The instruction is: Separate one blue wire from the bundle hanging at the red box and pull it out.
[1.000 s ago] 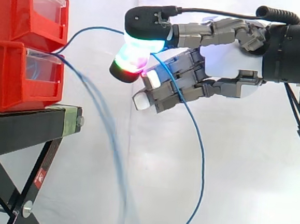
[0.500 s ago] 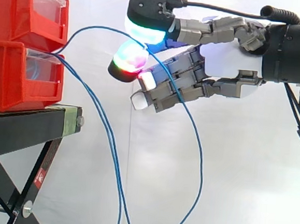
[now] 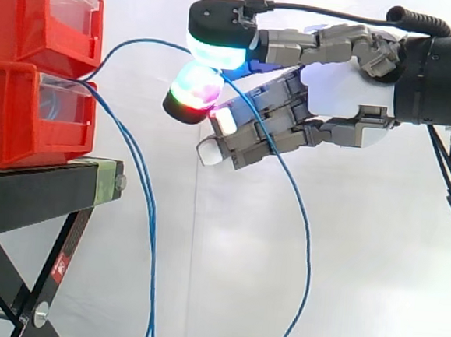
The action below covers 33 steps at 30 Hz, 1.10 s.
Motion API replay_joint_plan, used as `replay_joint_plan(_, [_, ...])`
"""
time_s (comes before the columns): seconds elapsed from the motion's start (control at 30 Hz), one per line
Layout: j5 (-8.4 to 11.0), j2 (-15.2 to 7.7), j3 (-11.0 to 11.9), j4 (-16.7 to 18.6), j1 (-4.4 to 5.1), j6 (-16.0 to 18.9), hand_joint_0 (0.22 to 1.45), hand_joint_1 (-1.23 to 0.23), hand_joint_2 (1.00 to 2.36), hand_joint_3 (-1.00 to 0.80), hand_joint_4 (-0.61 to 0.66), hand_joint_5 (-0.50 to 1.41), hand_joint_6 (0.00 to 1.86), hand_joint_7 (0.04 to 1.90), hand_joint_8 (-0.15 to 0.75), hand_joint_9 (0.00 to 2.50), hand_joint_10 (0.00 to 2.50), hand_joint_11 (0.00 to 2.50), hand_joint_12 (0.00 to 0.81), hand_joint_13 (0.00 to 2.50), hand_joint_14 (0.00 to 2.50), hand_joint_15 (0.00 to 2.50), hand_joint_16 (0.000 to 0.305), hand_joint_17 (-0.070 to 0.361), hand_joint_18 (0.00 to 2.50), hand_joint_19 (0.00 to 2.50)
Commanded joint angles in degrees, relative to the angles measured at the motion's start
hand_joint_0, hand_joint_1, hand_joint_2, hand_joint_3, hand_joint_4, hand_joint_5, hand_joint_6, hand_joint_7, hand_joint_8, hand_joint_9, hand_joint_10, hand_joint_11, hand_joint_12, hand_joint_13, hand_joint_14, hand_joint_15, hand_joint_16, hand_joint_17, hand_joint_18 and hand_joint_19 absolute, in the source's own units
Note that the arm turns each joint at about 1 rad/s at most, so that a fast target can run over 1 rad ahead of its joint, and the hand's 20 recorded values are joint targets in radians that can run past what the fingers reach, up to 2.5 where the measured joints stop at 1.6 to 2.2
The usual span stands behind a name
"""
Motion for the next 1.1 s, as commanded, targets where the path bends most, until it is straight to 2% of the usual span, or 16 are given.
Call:
replay_joint_plan(0.0, [0.0,0.0,0.0,0.0,0.0,0.0,0.6,-0.66,1.02,-0.29,0.03,-0.13,0.72,1.15,0.316,1.06,0.02,1.07,0.402,0.79,0.02,0.71,0.049,0.11,0.52,0.56])
replay_joint_plan(0.47, [0.0,0.0,0.0,0.2,0.0,-0.1,0.6,-0.71,1.02,-0.24,-0.12,-0.12,0.71,1.17,0.296,1.08,0.02,1.05,0.394,0.8,0.02,0.69,0.048,0.107,0.53,0.54])
replay_joint_plan(0.77, [0.0,0.0,0.0,0.2,0.0,-0.1,0.6,-0.75,1.02,-0.22,-0.21,-0.11,0.7,1.18,0.281,1.03,0.02,1.03,0.386,0.64,0.02,0.61,0.046,0.103,0.46,0.52])
replay_joint_plan(1.07, [0.0,0.0,0.0,0.2,0.09,-0.1,0.6,-0.78,1.02,-0.18,-0.23,-0.1,0.69,1.19,0.274,0.95,0.02,0.97,0.374,0.45,0.02,0.44,0.046,0.103,0.31,0.45])
